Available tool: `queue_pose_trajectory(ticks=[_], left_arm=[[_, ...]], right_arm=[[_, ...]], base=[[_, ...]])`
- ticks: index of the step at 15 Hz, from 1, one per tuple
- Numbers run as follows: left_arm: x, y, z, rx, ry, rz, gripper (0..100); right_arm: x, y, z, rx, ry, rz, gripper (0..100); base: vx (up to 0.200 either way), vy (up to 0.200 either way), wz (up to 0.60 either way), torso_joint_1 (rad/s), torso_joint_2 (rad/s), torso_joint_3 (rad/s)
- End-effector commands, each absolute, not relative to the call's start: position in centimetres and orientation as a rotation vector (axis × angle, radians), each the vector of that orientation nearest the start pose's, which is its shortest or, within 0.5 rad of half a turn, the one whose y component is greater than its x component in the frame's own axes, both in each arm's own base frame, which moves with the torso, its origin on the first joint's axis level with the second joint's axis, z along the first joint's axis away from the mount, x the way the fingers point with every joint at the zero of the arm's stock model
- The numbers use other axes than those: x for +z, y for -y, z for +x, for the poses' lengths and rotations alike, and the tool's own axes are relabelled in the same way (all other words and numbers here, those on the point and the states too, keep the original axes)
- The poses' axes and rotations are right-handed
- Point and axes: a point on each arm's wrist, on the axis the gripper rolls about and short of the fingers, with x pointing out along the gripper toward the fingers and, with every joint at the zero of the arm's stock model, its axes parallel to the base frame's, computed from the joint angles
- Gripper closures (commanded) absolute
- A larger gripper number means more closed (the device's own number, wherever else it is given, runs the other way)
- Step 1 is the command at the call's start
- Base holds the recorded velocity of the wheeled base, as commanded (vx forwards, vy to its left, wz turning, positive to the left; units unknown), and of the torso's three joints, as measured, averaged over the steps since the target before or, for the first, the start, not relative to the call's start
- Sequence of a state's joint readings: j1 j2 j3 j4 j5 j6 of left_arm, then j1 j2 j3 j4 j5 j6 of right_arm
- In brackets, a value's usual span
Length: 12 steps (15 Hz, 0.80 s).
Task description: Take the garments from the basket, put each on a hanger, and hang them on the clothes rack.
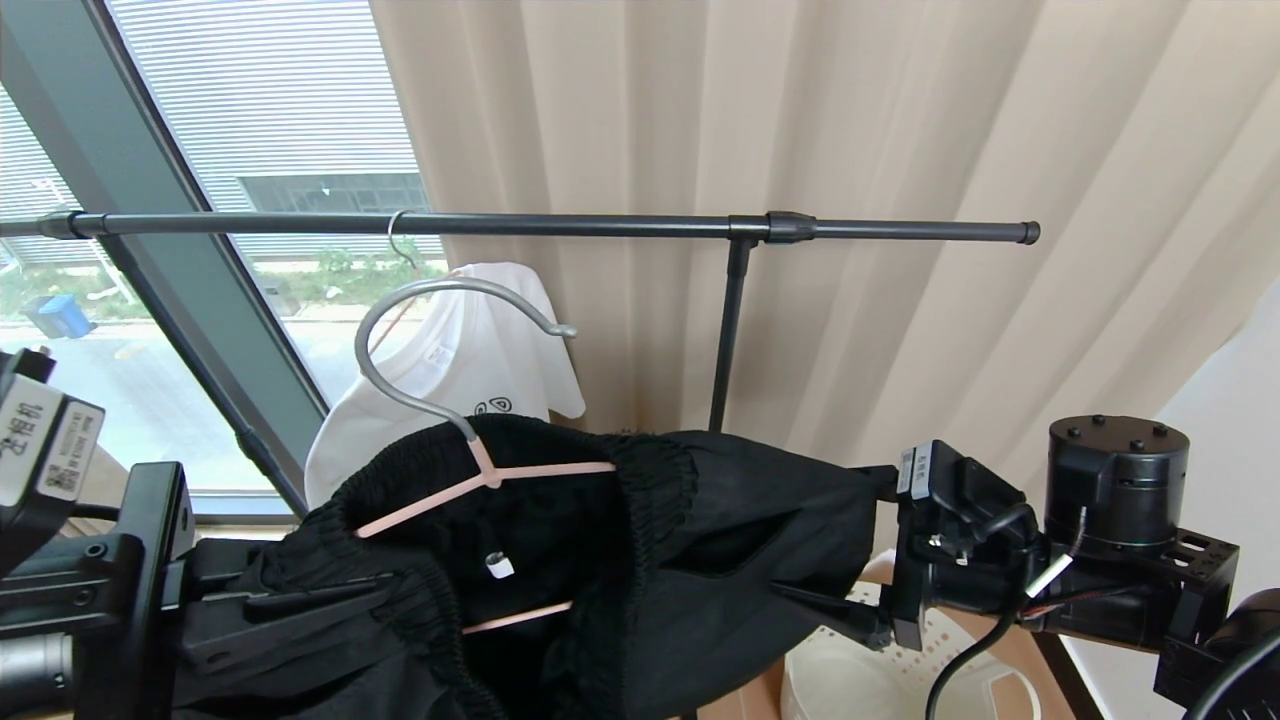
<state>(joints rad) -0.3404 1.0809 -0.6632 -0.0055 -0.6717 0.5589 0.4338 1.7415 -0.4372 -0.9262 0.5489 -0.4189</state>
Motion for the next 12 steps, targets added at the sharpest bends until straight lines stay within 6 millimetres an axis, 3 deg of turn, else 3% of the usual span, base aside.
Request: queue_pose_trajectory(ticks=[1, 3, 4, 12], left_arm=[[22.36, 5.95, 12.61, -1.085, -0.134, 0.433, 100], [22.29, 5.92, 12.57, -1.084, -0.136, 0.432, 100], [22.29, 5.92, 12.57, -1.084, -0.136, 0.431, 100], [22.60, 5.65, 12.05, -1.070, -0.121, 0.422, 100]], right_arm=[[10.97, -12.10, 23.30, 1.038, -0.186, -0.357, 0], [10.97, -12.10, 23.30, 1.038, -0.185, -0.358, 0], [10.97, -12.10, 23.30, 1.038, -0.186, -0.357, 100], [11.03, -11.76, 23.54, 1.023, -0.185, -0.355, 100]], base=[[0.000, 0.000, 0.00, 0.000, 0.00, 0.000], [0.000, 0.000, 0.00, 0.000, 0.00, 0.000], [0.000, 0.000, 0.00, 0.000, 0.00, 0.000], [0.000, 0.000, 0.00, 0.000, 0.00, 0.000]])
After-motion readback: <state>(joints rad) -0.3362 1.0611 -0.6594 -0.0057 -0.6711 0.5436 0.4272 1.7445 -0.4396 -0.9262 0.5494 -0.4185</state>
